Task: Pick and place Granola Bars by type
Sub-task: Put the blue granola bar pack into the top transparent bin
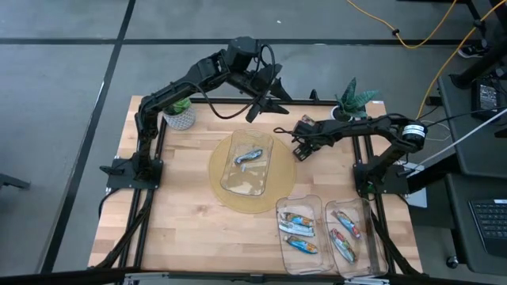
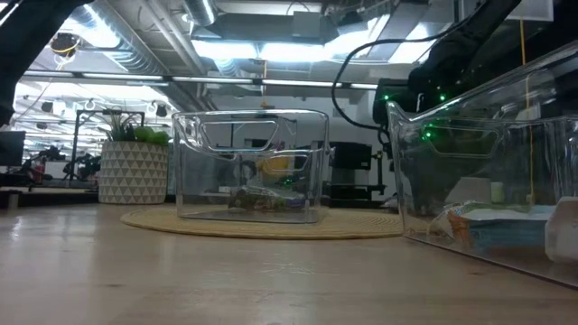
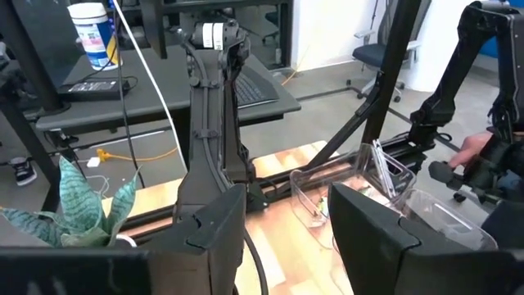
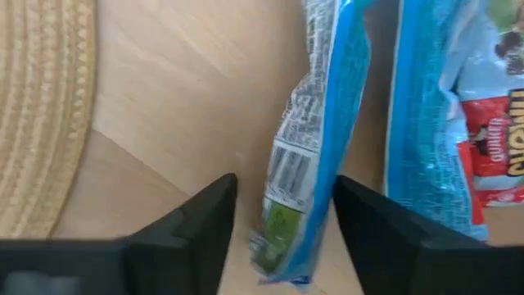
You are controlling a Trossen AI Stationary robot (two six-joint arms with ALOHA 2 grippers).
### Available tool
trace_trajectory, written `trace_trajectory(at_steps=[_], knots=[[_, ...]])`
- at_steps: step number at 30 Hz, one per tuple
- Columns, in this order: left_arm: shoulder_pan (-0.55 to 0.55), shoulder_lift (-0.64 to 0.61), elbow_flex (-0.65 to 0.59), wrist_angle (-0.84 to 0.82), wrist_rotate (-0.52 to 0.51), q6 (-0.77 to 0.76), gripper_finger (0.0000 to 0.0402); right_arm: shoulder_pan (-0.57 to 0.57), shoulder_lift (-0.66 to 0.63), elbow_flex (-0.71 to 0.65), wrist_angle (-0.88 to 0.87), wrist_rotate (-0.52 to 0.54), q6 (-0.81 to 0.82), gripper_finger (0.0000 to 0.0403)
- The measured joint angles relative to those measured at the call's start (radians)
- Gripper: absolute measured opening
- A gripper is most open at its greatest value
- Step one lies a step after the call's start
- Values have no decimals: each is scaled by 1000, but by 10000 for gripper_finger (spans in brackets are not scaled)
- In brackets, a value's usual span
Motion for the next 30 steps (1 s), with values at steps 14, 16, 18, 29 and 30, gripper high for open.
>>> trace_trajectory(at_steps=[14, 16, 18, 29, 30], knots=[[0, 0, 0, -2, 0, 2, 168, 1, -5, 103, -3, -39, -86, 71], [0, 0, 0, -3, 0, 1, 168, 1, -5, 116, -9, -56, -98, 55], [0, 0, 0, -8, 0, 2, 168, 2, -5, 130, -35, -60, -108, 43], [0, 0, 0, -22, -86, 2, 168, 24, -87, 143, -128, -55, -135, 50], [0, 0, 0, -25, -106, 2, 168, 24, -106, 143, -132, -54, -135, 46]])
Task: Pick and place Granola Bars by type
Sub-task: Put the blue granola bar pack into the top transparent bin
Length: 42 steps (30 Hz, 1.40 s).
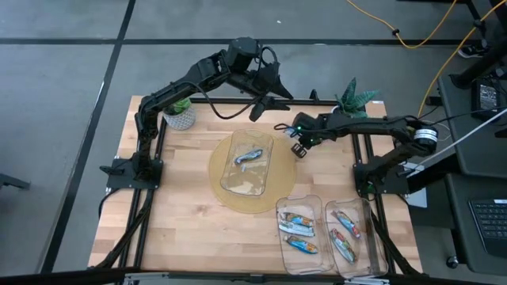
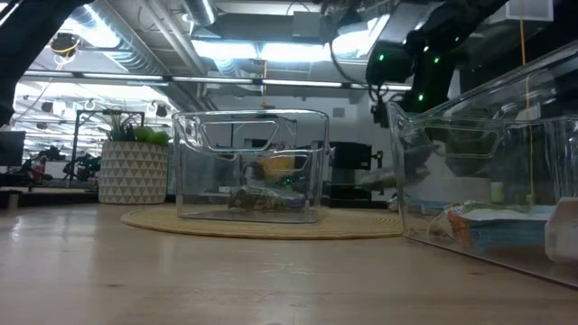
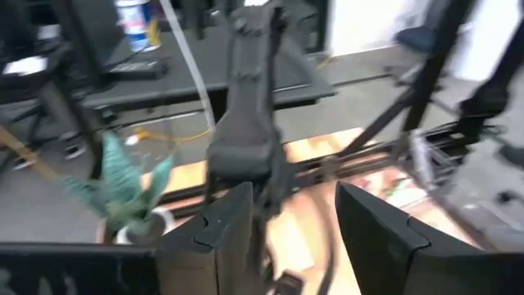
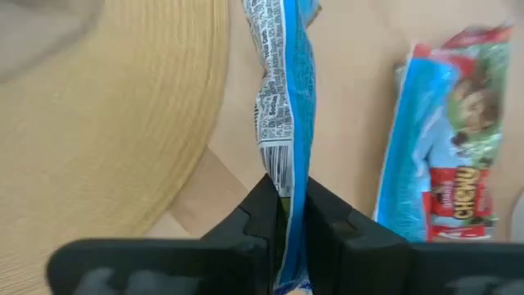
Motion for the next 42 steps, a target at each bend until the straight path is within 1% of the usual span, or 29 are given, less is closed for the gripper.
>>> trace_trajectory(at_steps=[4, 7, 12, 16, 20, 24, 26, 29, 33, 35, 38, 42], knots=[[0, 0, 0, -17, -89, 0, 168, -1, -98, 0, -18, 2, -1, 31], [0, 0, 0, -31, -137, 0, 168, -1, -183, 0, -28, 3, -3, 31], [0, 0, 0, -36, -147, -27, 168, -1, -328, 0, -40, 3, -16, 47], [0, 0, 0, -36, -160, -62, 168, -1, -439, 0, -37, 3, -84, 35], [0, -1, 0, -44, -197, -83, 168, 0, -533, 0, -20, -1, -177, 27], [2, -33, -1, -68, -210, -97, 168, -1, -598, 0, 16, -61, -242, 41], [2, -59, -1, -86, -222, -97, 168, -1, -614, 0, 46, -105, -276, 47], [2, -106, -1, -108, -234, -90, 168, 0, -620, 0, 106, -169, -318, 43], [6, -201, 1, -214, -234, -50, 168, 0, -606, 0, 218, -223, -343, 27], [6, -248, 1, -281, -234, -31, 168, 0, -592, 0, 274, -249, -342, 26], [6, -314, 1, -350, -234, -29, 168, 2, -567, 0, 356, -274, -338, 36], [5, -402, 1, -387, -242, -41, 168, 20, -519, 0, 462, -305, -342, 48]])
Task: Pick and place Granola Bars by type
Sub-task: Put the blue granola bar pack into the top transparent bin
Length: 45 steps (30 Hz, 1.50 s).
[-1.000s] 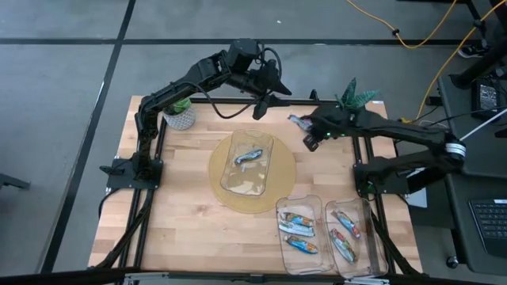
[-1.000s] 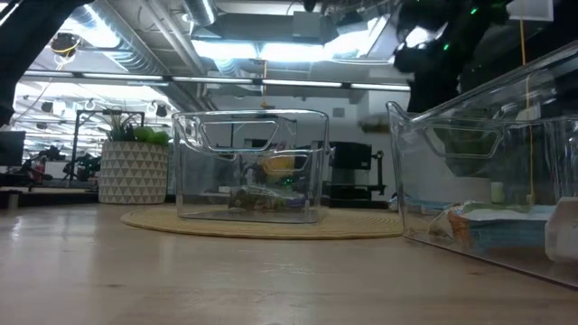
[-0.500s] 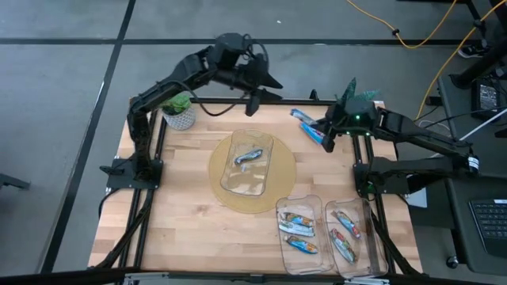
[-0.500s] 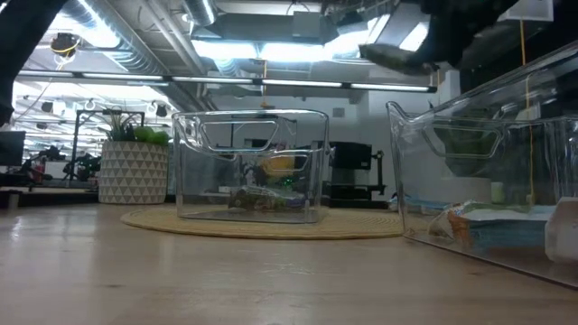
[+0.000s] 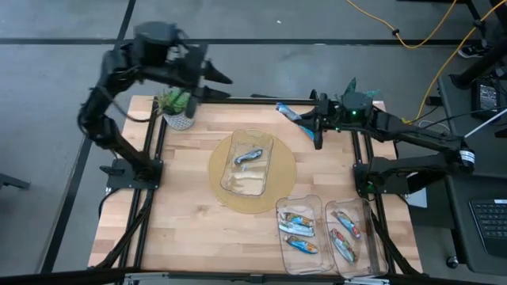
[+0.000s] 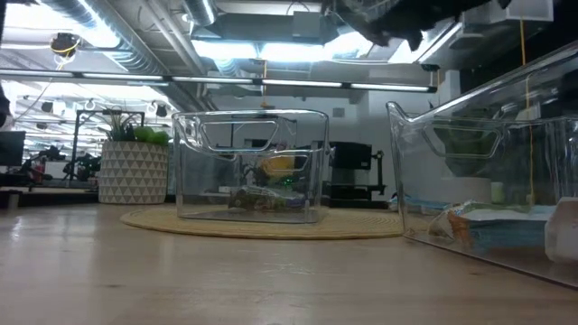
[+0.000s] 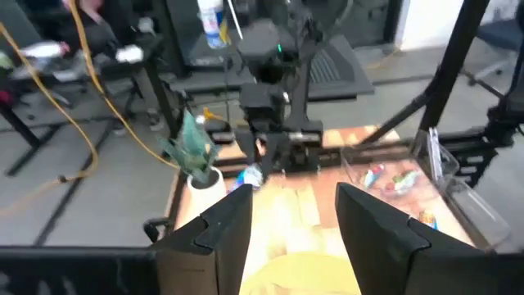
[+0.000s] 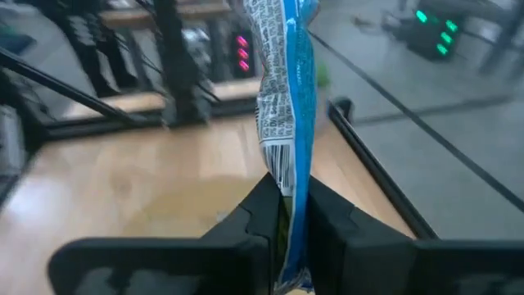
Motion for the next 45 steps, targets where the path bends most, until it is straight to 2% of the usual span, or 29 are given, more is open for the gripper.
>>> trace_trajectory(at_steps=[4, 7, 15, 23, 31, 39, 45], knots=[[-14, -67, 0, -13, -4, -11, 168, 25, 54, 0, 134, -54, 8, 36], [-31, -118, 0, -31, -4, -3, 168, 46, 107, 42, 157, -64, 6, 26], [-64, -205, 0, -101, -4, 42, 168, 85, 315, 275, 48, -62, -26, 50], [-88, -241, -2, -217, -3, 115, 168, 138, 512, 439, -68, -61, -55, 28], [-88, -269, -2, -255, 35, 129, 168, 170, 618, 459, -78, -55, 9, 46], [-88, -309, -1, -290, 55, 129, 168, 216, 704, 459, -82, -28, 128, 27], [-88, -335, -1, -290, 55, 129, 168, 247, 746, 459, -104, -4, 200, 46]])
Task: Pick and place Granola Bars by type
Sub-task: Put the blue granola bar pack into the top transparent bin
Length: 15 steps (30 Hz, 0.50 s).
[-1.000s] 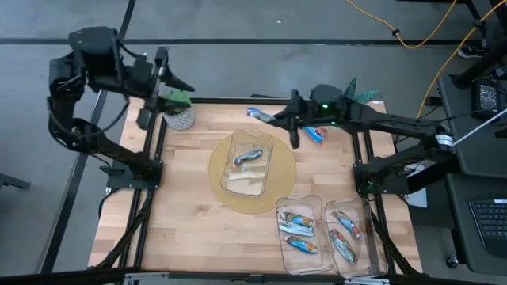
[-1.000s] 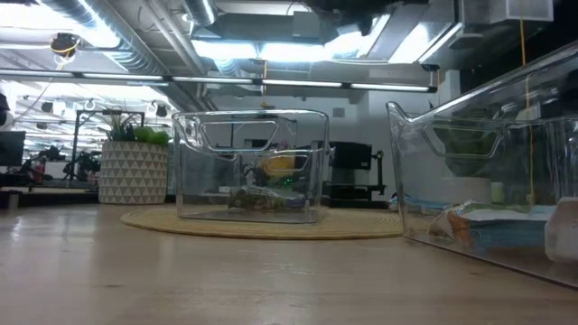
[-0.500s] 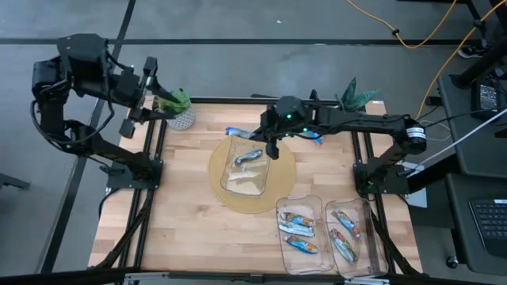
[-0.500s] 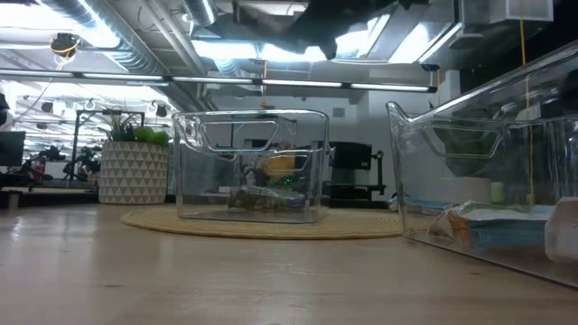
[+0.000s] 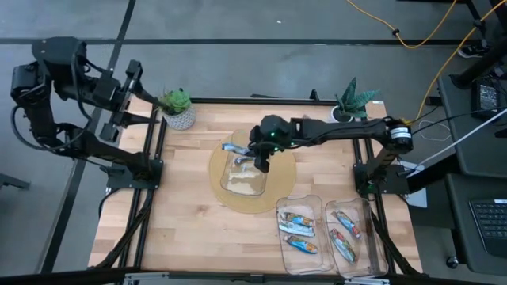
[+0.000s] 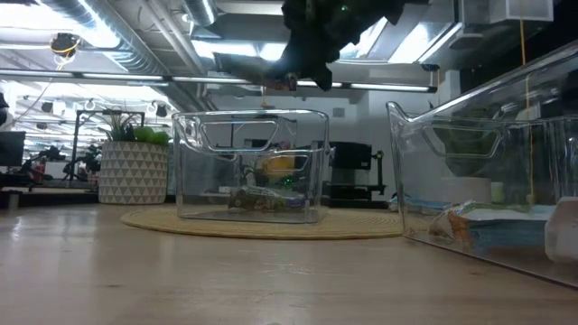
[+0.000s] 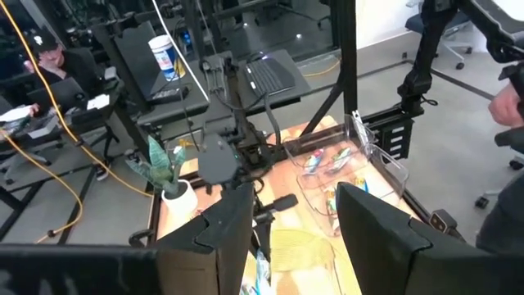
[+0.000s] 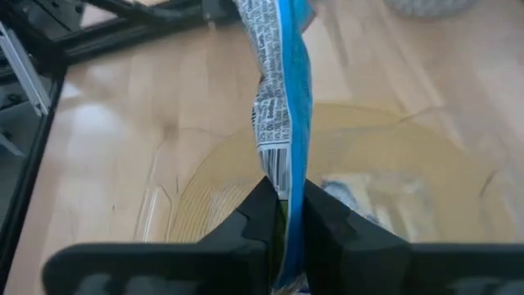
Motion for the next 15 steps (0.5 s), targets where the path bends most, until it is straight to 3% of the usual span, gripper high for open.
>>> trace_trajectory(at_steps=[9, 15], knots=[[0, -14, 0, 0, 0, 0, 168, 29, 77, 0, -110, 7, 46, 24], [0, -24, -29, -1, -1, 17, 168, 29, 132, 0, -173, 7, 98, 47]])
